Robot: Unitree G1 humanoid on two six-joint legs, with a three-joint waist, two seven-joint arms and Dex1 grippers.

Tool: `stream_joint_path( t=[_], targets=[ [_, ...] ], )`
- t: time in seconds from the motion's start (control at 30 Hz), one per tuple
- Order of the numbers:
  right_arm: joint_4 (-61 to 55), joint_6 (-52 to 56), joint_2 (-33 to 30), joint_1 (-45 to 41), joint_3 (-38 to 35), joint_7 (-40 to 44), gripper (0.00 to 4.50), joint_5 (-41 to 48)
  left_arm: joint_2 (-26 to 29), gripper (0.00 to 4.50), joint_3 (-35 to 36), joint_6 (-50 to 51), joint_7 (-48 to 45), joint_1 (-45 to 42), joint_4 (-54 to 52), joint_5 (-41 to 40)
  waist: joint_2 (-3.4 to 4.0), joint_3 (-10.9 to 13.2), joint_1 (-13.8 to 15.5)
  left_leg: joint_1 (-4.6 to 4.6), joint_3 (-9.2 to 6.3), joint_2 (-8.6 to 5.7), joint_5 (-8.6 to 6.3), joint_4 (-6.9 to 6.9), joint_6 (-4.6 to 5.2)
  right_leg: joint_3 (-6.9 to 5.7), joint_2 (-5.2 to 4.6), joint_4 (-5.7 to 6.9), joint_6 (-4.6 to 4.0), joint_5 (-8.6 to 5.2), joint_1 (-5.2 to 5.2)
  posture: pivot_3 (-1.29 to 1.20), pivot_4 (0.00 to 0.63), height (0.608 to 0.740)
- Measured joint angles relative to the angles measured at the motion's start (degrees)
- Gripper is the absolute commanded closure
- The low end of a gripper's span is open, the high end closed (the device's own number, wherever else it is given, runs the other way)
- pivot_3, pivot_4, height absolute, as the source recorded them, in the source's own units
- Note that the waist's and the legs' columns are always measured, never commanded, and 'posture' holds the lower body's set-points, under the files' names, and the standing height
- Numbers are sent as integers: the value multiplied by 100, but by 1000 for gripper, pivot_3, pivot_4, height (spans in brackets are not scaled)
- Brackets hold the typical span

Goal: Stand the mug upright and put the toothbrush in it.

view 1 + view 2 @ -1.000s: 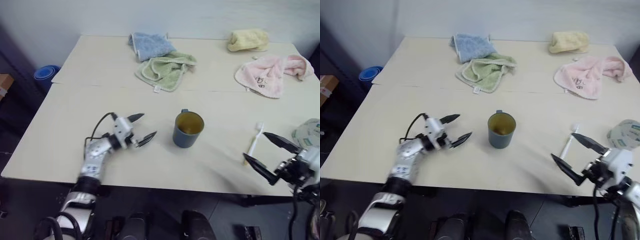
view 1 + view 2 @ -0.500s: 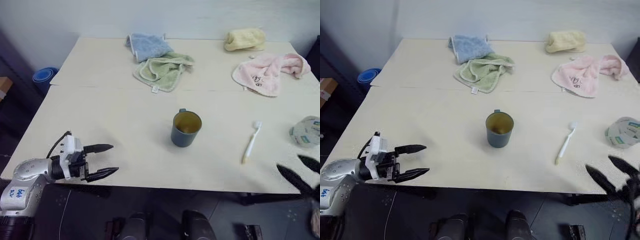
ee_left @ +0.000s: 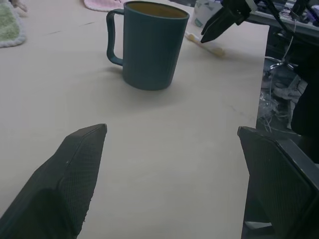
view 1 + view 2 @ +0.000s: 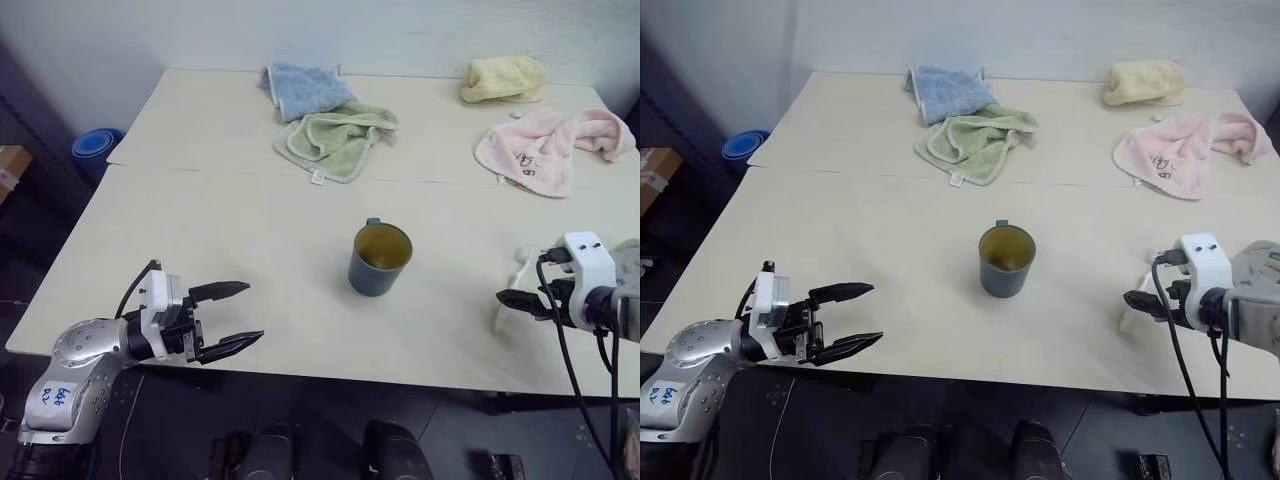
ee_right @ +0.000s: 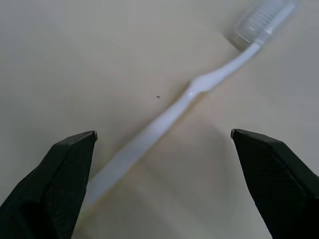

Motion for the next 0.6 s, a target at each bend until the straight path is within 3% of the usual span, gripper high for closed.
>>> stream_joint_path(
  t=[0.03,0.13,0.47,0.6],
  targets=[
    [143,31,6,-167,168,24,0,-110,1,42,24,6,25,44,-83,-6,0,0,-2,3,1,2,0,0,0,0,1,2,0,0,0,0,150,740],
    [465,20,23,-550,552,173,805,-421,0,0,53,51,77,197,-341,-34,-2,-1,-9,5,4,4,0,0,0,1,2,2,0,0,1,0,150,740],
    [1172,-198,274,-1122,847,879,4062,-1143,-1,0,130,138,122,291,-647,-76,-42,-24,-26,11,8,9,0,5,-1,3,5,3,0,0,7,0,150,740],
    [1246,-645,420,-1101,833,1563,4151,-1201,-8,0,136,137,163,298,-647,-75,-42,-23,-44,10,10,9,0,4,-1,3,6,1,0,0,5,0,150,740]
  ],
)
